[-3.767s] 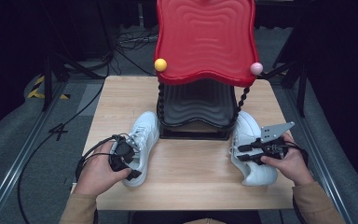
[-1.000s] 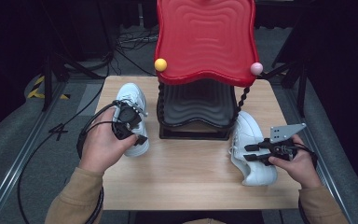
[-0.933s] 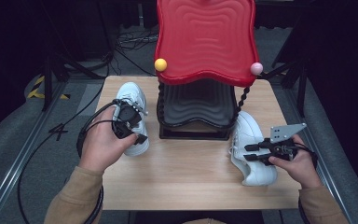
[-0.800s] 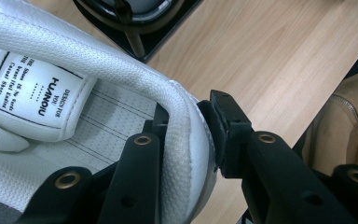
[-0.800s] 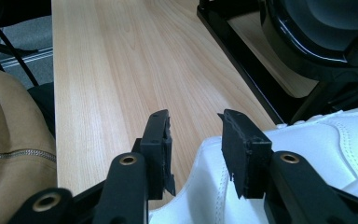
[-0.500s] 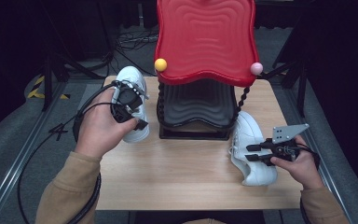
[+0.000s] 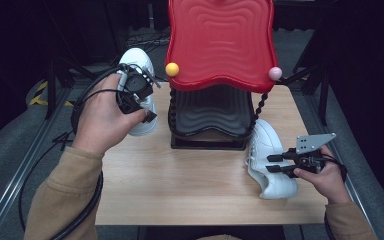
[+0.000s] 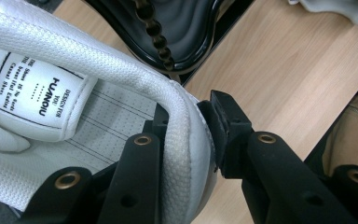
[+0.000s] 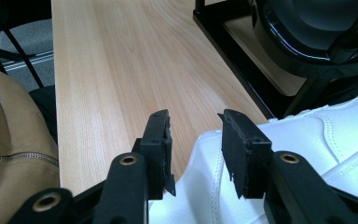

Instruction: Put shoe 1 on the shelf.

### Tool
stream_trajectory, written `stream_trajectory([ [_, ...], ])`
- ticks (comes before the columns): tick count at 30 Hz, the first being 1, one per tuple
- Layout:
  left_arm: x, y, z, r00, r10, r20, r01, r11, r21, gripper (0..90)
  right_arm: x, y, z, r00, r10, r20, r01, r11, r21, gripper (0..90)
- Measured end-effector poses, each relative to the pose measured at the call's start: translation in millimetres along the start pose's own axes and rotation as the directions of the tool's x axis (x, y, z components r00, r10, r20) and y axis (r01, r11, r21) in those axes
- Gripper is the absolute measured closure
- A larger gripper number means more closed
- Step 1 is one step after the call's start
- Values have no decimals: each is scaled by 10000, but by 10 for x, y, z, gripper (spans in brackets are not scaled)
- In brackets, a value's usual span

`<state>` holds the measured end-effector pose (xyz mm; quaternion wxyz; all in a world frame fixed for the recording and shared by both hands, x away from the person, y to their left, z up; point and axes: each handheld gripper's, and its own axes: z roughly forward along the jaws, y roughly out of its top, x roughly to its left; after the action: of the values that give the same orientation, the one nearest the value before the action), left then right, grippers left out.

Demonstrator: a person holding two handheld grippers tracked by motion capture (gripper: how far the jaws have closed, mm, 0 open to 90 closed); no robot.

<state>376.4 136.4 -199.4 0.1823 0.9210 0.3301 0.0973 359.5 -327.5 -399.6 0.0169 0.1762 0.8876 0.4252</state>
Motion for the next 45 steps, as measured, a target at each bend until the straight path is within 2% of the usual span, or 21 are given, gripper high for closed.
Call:
stream_trajectory([
  [7, 42, 109, -233, 9996, 174, -203, -180, 9994, -293, 736, 11, -5, -25, 10000, -7, 31, 7, 10000, -40, 629],
  [8, 40, 136, -282, 9987, 394, -322, -403, 9987, -305, 735, 11, -7, -29, 10000, -13, 29, 14, 10000, -51, 628],
  [14, 64, 221, -425, 9963, 592, -615, -626, 9966, -540, 734, 14, -20, -70, 9999, -11, 112, 12, 9999, -133, 629],
  [16, 54, 276, -489, 9940, 667, -871, -727, 9951, -674, 735, 16, -23, -78, 9999, -4, 113, 6, 9999, -138, 629],
  [19, 35, 346, -563, 9915, 818, -1016, -908, 9921, -869, 735, 21, -34, -95, 9999, 24, 140, -22, 9999, -139, 629],
  [26, 9, 486, -644, 9858, 1108, -1263, -1261, 9847, -1202, 734, 31, -65, -128, 9998, 75, 202, -72, 9998, -176, 629],
  [34, -47, 752, -707, 9769, 1607, -1410, -1780, 9766, -1207, 734, 48, -105, -179, 9995, 172, 281, -165, 9996, -234, 629],
  [36, -50, 778, -709, 9759, 1668, -1406, -1841, 9755, -1202, 733, 53, -120, -191, 9994, 206, 286, -199, 9995, -257, 629],
  [37, -57, 855, -707, 9755, 1712, -1380, -1893, 9732, -1308, 733, 55, -130, -202, 9992, 240, 306, -231, 9994, -274, 629],
  [38, -57, 855, -707, 9755, 1712, -1380, -1893, 9732, -1308, 733, 55, -130, -202, 9992, 240, 306, -231, 9994, -274, 629],
  [39, -59, 922, -701, 9728, 1845, -1401, -2033, 9699, -1342, 733, 57, -148, -219, 9991, 291, 306, -282, 9992, -289, 629],
  [40, -59, 922, -701, 9728, 1845, -1401, -2033, 9699, -1342, 733, 57, -148, -219, 9991, 291, 306, -282, 9992, -289, 629],
  [45, -102, 1137, -660, 9670, 2140, -1381, -2324, 9632, -1352, 732, 43, -168, -262, 9989, 330, 323, -317, 9987, -406, 629],
])
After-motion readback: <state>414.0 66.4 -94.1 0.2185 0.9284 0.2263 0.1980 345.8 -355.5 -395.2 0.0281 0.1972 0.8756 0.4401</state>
